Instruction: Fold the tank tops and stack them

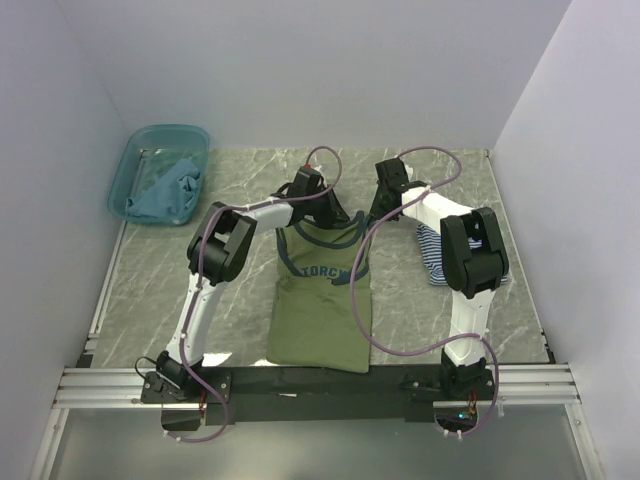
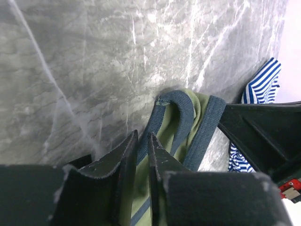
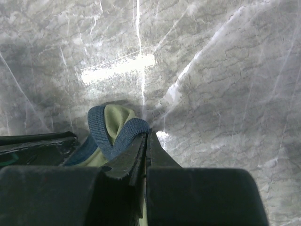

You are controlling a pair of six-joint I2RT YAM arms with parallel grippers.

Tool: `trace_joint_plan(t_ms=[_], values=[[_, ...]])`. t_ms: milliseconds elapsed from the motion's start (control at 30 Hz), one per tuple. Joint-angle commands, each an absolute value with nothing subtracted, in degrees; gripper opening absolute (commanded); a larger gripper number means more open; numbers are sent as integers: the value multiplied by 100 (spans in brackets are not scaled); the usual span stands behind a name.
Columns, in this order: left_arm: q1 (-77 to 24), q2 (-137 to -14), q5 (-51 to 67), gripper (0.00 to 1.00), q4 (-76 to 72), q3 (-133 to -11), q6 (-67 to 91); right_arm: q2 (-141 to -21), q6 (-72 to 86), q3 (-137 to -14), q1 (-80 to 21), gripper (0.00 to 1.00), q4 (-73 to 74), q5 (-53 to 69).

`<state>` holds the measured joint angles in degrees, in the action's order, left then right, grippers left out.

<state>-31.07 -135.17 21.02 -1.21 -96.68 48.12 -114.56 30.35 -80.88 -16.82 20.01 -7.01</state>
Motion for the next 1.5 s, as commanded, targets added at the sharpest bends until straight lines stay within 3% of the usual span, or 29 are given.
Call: trace_joint_plan(t_ms=[0,33,133,200,667,1133,1367,1467], values=[[-3059,-13105,1890,20,-18,-9633,4658,-11285,3059,-8200,-1635,0,1828,-756],[-3050,-13017,1890,21,-18,-9607,4658,-11276,3059,-8226,-1635,0,1837,-756],[-3015,-12693,1863,36,-132,-9370,4545,-11189,3032,-8148,-1635,0,1688,-721],[-3023,-12665,1863,36,-36,-9395,4518,-11197,3024,-8165,-1635,0,1696,-729],[-3199,-12761,1591,9,720,-9043,4509,-11074,3085,-8095,-1626,0,1573,-659],[-2936,-13280,334,11,1415,-9966,4421,-10916,2980,-8077,-1644,0,1758,-791],[-2857,-13359,659,13,1213,-10037,4368,-10767,2970,-7814,-1644,35,1679,-676],[-2848,-13403,721,13,1195,-10090,4351,-10557,3085,-7568,-1643,34,1661,-581]])
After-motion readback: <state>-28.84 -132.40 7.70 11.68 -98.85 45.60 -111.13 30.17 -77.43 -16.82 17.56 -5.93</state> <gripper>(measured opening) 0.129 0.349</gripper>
